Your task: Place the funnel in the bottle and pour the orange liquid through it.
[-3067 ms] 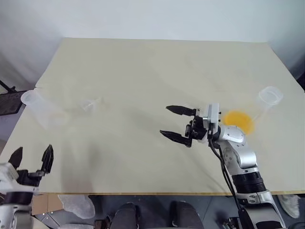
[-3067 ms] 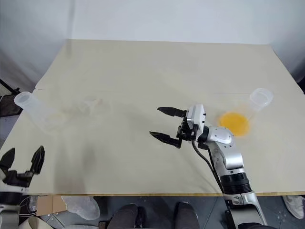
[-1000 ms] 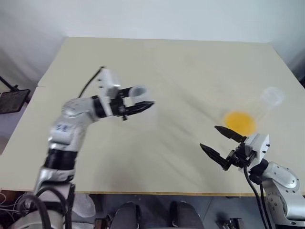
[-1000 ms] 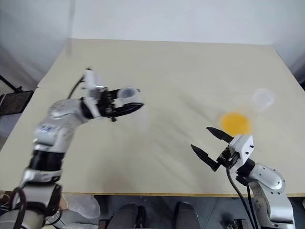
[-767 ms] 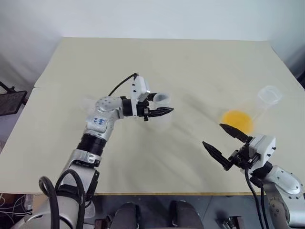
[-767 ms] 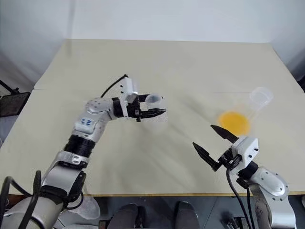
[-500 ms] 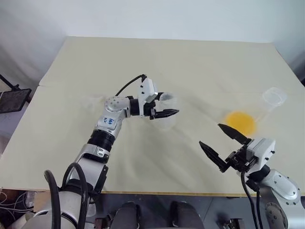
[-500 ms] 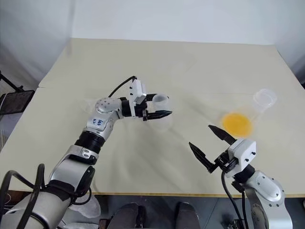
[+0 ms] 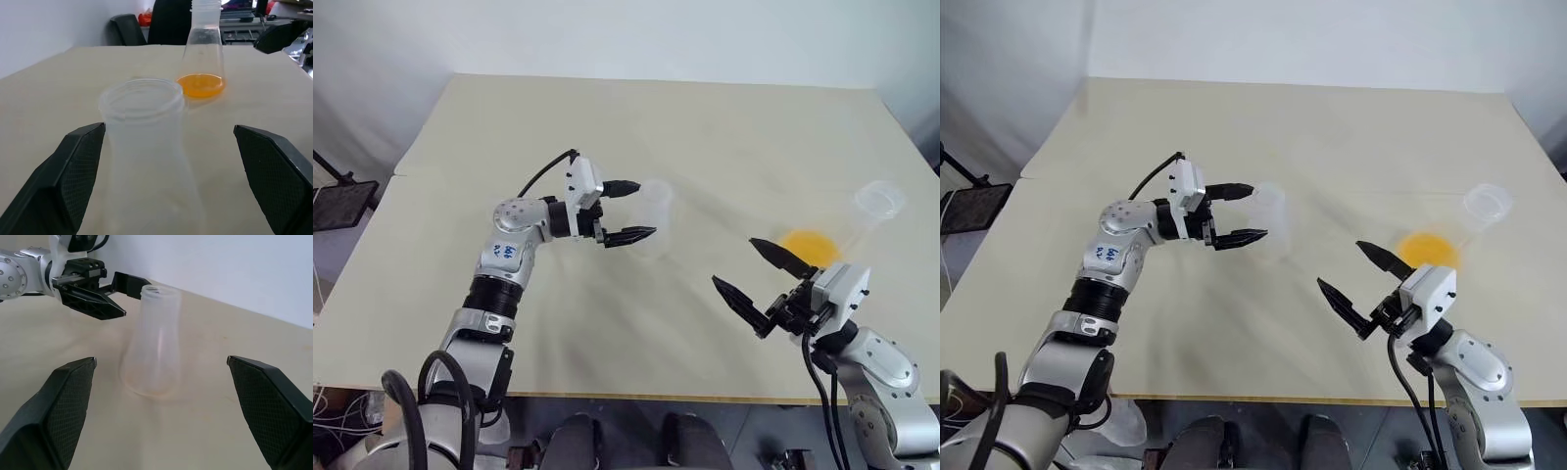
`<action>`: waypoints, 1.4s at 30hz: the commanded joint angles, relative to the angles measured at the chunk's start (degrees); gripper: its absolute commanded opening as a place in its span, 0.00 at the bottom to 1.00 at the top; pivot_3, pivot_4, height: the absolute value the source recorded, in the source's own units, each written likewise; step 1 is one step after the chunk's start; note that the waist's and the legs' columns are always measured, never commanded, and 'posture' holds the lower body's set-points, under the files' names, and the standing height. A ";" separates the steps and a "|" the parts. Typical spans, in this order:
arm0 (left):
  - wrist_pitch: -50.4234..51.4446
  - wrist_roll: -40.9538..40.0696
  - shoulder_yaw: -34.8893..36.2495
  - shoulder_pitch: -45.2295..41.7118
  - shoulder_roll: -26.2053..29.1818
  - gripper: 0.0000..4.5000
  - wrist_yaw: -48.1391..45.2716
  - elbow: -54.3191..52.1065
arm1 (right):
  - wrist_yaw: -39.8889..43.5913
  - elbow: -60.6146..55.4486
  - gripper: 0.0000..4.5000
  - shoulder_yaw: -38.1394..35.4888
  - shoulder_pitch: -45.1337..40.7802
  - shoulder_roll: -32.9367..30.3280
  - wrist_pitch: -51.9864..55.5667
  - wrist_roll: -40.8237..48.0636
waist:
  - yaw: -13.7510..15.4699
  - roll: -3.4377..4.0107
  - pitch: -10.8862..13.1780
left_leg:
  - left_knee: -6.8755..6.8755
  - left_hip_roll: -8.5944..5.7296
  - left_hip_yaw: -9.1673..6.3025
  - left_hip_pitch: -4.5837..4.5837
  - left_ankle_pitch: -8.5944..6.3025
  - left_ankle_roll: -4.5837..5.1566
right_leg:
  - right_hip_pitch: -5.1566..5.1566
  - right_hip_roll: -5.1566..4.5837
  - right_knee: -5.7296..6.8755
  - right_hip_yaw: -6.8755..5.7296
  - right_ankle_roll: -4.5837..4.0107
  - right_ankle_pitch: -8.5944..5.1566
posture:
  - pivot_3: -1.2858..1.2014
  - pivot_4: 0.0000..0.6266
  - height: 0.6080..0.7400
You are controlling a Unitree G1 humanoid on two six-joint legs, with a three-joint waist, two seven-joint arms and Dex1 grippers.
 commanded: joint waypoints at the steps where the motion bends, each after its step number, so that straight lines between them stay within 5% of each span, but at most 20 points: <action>1: -0.72 -0.17 0.99 0.67 1.46 0.99 -0.47 -2.61 | 0.82 -0.50 1.00 -0.46 -0.66 -0.94 -0.06 1.38 | -0.03 0.00 0.00 | 0.01 0.00 -0.02 -0.01 0.00 0.00 | 0.00 0.00 0.00 -0.02 0.00 0.00 | 0.52 0.24 1.00; 10: -0.08 -3.29 10.33 8.46 9.68 0.99 4.51 -11.25 | 3.37 0.76 1.00 2.54 -4.79 -0.60 0.84 2.38 | -1.02 0.00 0.00 | -0.02 0.05 -0.44 0.02 0.00 0.00 | -0.03 0.00 0.08 -0.02 0.00 0.00 | 0.52 0.24 1.00; 18: 4.74 -7.64 27.11 31.91 16.60 0.99 14.01 -32.57 | 9.34 7.22 1.00 7.98 -14.88 0.11 1.69 3.80 | -1.84 0.01 0.00 | -0.04 0.08 -0.55 0.10 0.00 0.00 | -0.01 -0.11 0.18 -0.02 -0.01 0.00 | 0.52 0.24 1.00; 23: 3.94 -9.54 43.19 55.05 8.09 0.99 24.38 -41.84 | 17.42 10.35 1.00 14.80 -21.02 -0.76 2.25 2.61 | -2.46 0.04 -0.01 | -0.08 0.20 -0.49 0.19 -0.10 0.15 | 0.04 -0.28 0.17 0.08 -0.01 0.00 | 0.52 0.24 1.00; 29: 3.22 -11.91 46.79 67.79 0.31 0.99 29.78 -47.52 | 20.74 12.52 1.00 15.95 -23.71 -0.88 2.10 2.47 | -0.69 -0.13 -0.03 | 0.15 0.19 -0.69 0.09 -0.15 0.20 | 0.17 -0.31 0.14 -0.04 -0.01 0.00 | 0.52 0.24 1.00; 35: 6.62 -13.53 41.05 65.13 -0.36 0.99 32.76 -49.69 | 22.15 15.03 1.00 14.51 -23.68 -1.40 1.30 2.00 | -0.17 -0.14 -0.05 | 0.14 0.15 -0.66 0.12 -0.19 0.23 | 0.22 -0.31 0.04 0.14 -0.01 0.00 | 0.52 0.24 1.00; 42: 10.39 -6.58 28.27 46.48 4.42 0.99 35.49 -36.98 | 21.06 14.59 1.00 12.82 -21.46 -2.41 0.76 1.55 | -0.29 -0.13 -0.06 | 0.14 -0.02 -0.48 0.13 -0.18 0.20 | 0.12 -0.22 0.15 0.07 -0.01 0.01 | 0.52 0.24 1.00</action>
